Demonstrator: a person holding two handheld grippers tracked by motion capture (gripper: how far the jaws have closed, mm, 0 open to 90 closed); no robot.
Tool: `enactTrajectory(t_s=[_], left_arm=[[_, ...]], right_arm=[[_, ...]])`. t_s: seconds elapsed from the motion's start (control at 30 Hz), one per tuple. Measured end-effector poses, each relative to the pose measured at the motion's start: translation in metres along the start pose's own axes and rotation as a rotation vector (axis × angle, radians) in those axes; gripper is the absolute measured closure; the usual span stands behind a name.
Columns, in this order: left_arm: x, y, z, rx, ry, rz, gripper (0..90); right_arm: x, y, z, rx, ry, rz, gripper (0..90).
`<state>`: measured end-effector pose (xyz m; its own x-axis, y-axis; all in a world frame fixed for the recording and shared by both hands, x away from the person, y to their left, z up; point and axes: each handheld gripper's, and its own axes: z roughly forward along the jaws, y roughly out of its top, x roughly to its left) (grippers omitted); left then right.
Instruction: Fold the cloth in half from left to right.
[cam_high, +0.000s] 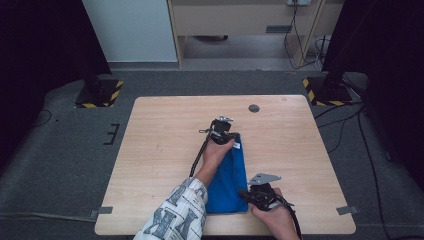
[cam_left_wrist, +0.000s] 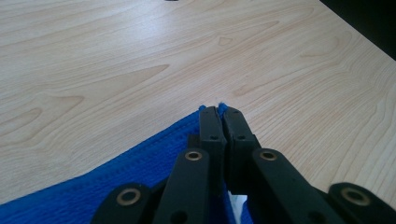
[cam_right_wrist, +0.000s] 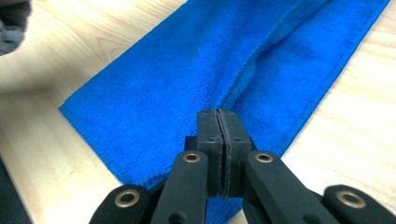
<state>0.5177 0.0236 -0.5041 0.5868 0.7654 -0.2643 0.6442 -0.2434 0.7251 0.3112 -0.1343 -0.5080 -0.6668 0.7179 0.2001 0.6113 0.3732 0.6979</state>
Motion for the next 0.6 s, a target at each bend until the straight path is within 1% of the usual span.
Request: enactTrajectory(t_s=[0.07, 0.1, 0.13, 0.17, 0.23, 0.3, 0.33, 0.43, 0.5, 0.53, 0.6], left_arm=[[-0.001, -0.001, 0.003, 0.005, 0.001, -0.004, 87.3], [-0.001, -0.001, 0.004, 0.007, 0.002, -0.005, 86.8], [-0.002, -0.001, 0.005, 0.009, 0.007, -0.004, 85.6], [-0.002, -0.001, 0.006, 0.004, 0.015, -0.006, 82.0], [-0.004, -0.001, 0.006, -0.009, 0.028, 0.004, 67.6], [-0.004, 0.000, 0.005, -0.026, 0.032, 0.006, 54.8], [-0.003, 0.001, 0.003, -0.027, 0.027, 0.001, 48.8], [0.001, 0.003, -0.005, -0.035, 0.030, -0.001, 38.3], [0.004, 0.004, -0.013, -0.042, 0.032, 0.004, 33.9], [0.005, 0.004, -0.018, -0.051, 0.034, 0.010, 32.3], [0.008, 0.004, -0.028, -0.054, 0.039, 0.024, 29.5]], right_arm=[[-0.001, -0.002, -0.001, 0.005, 0.006, 0.002, 87.9], [-0.001, -0.002, -0.001, 0.010, 0.004, 0.010, 86.1], [-0.002, -0.003, 0.000, 0.010, -0.003, 0.005, 83.6], [-0.003, -0.004, 0.000, 0.012, -0.017, 0.010, 78.7], [-0.008, -0.005, 0.001, 0.009, -0.049, 0.006, 69.6], [-0.012, -0.006, 0.000, 0.012, -0.059, 0.017, 61.4], [-0.013, -0.007, 0.000, 0.011, -0.065, 0.028, 58.7], [-0.015, -0.007, 0.001, 0.010, -0.069, 0.032, 46.7], [-0.015, -0.007, 0.003, 0.005, -0.079, 0.017, 42.6], [-0.016, -0.007, 0.004, 0.006, -0.082, 0.015, 39.9], [-0.016, -0.006, 0.005, -0.008, -0.087, 0.016, 36.2]])
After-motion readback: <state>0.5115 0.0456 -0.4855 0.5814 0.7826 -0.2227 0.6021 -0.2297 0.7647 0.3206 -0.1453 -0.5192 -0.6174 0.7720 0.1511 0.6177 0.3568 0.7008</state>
